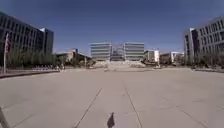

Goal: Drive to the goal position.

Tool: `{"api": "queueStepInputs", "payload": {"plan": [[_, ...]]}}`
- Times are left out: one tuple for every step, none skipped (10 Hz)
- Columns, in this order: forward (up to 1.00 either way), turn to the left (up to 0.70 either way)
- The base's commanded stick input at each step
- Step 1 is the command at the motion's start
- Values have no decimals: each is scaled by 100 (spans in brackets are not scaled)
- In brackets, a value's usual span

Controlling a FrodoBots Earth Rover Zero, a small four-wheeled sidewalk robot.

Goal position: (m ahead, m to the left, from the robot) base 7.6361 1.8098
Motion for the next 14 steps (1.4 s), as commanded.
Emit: {"api": "queueStepInputs", "payload": {"plan": [[70, 0], [70, 0], [70, 0], [70, 0], [70, -1], [70, -3], [70, -15], [70, -15], [70, -15], [70, -3], [70, -1], [70, -1], [70, -1], [70, -1]]}}
